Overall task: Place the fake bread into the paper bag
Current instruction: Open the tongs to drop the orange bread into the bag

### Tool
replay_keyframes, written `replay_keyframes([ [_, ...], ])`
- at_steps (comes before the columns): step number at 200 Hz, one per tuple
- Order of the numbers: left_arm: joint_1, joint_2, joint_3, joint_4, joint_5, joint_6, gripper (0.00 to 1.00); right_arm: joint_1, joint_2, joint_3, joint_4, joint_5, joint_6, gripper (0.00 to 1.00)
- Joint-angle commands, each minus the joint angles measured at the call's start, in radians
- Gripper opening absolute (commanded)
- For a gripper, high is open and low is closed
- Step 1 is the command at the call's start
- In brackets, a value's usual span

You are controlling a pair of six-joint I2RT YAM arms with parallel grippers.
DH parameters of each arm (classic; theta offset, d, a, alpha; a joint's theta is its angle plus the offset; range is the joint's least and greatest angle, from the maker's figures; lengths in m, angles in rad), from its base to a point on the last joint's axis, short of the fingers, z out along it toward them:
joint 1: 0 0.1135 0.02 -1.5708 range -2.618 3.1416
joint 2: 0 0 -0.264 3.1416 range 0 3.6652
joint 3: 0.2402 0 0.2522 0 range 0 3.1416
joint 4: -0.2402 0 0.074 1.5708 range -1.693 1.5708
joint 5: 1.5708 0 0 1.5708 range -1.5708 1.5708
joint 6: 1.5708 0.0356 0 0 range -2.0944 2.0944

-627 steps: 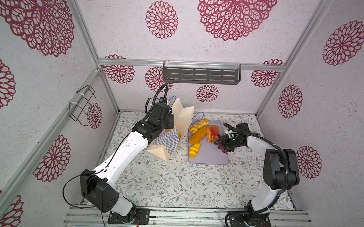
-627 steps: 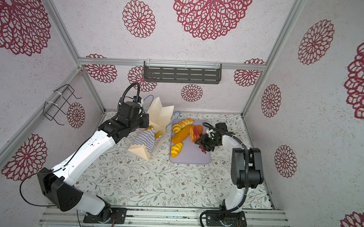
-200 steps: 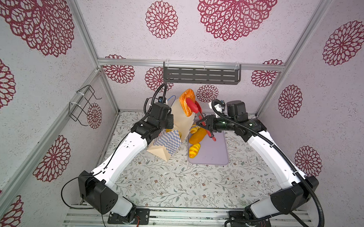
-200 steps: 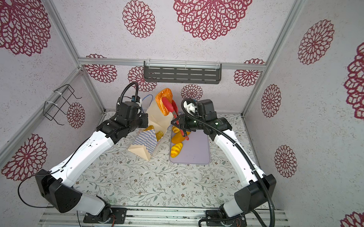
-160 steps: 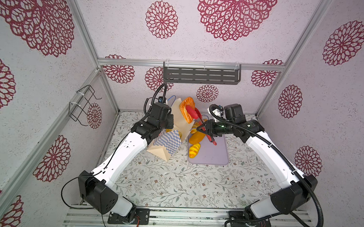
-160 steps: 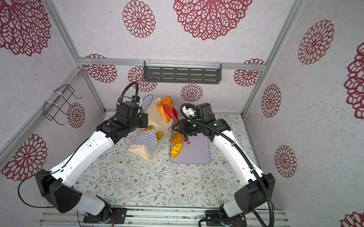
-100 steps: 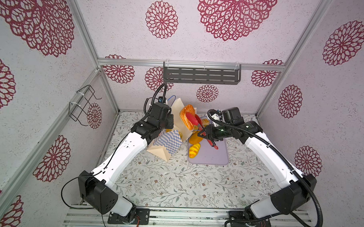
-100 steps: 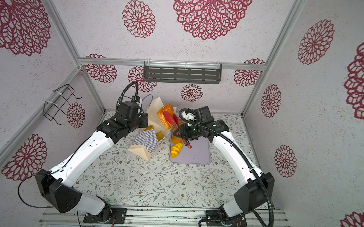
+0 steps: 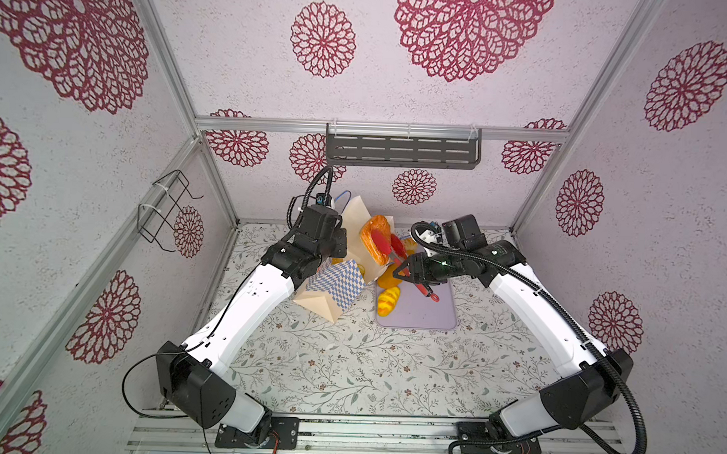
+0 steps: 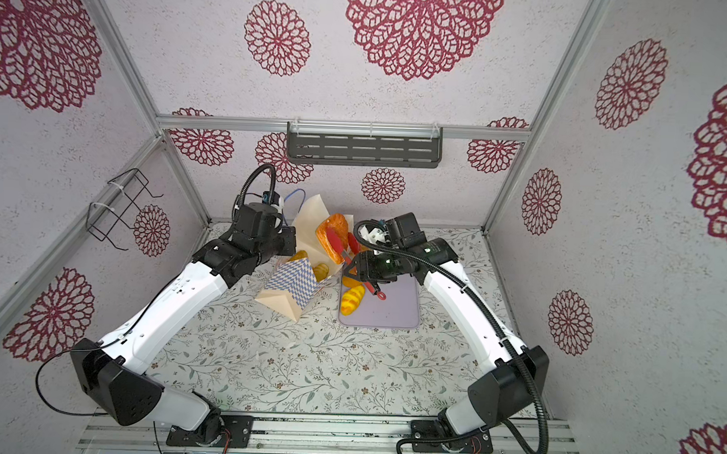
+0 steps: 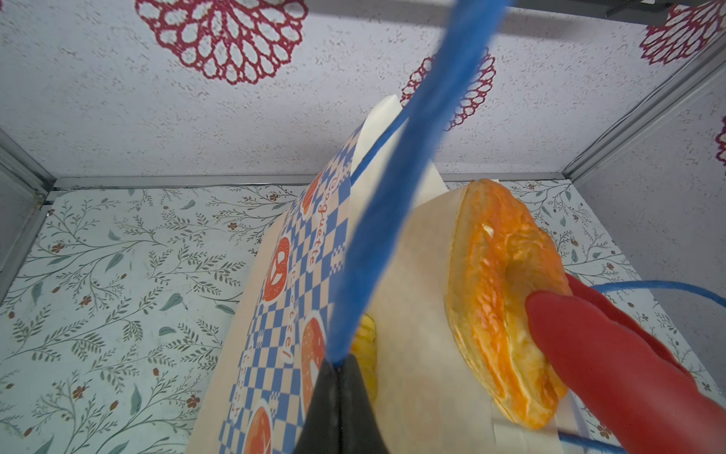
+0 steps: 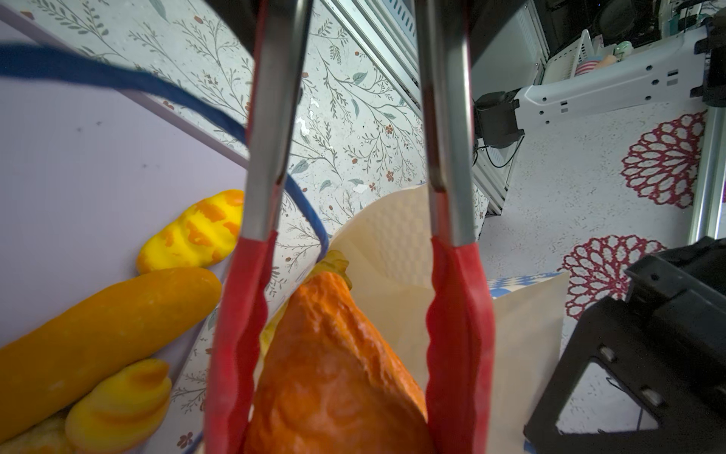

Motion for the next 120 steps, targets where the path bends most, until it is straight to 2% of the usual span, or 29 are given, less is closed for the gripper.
replay_keyframes([
  [1, 0.0, -0.028, 0.018, 0.003, 0.008, 0.0, 0.0, 0.005, -0.007, 0.047, 0.043, -0.018, -0.016, 0.57],
  [48, -0.001, -0.027, 0.015, 0.004, 0.01, 0.0, 0.0, 0.007, -0.004, 0.058, 0.079, -0.043, 0.0, 0.63],
  [120, -0.002, -0.025, 0.016, 0.003, 0.011, 0.0, 0.0, 0.007, 0.018, 0.096, 0.123, -0.054, 0.026, 0.64],
])
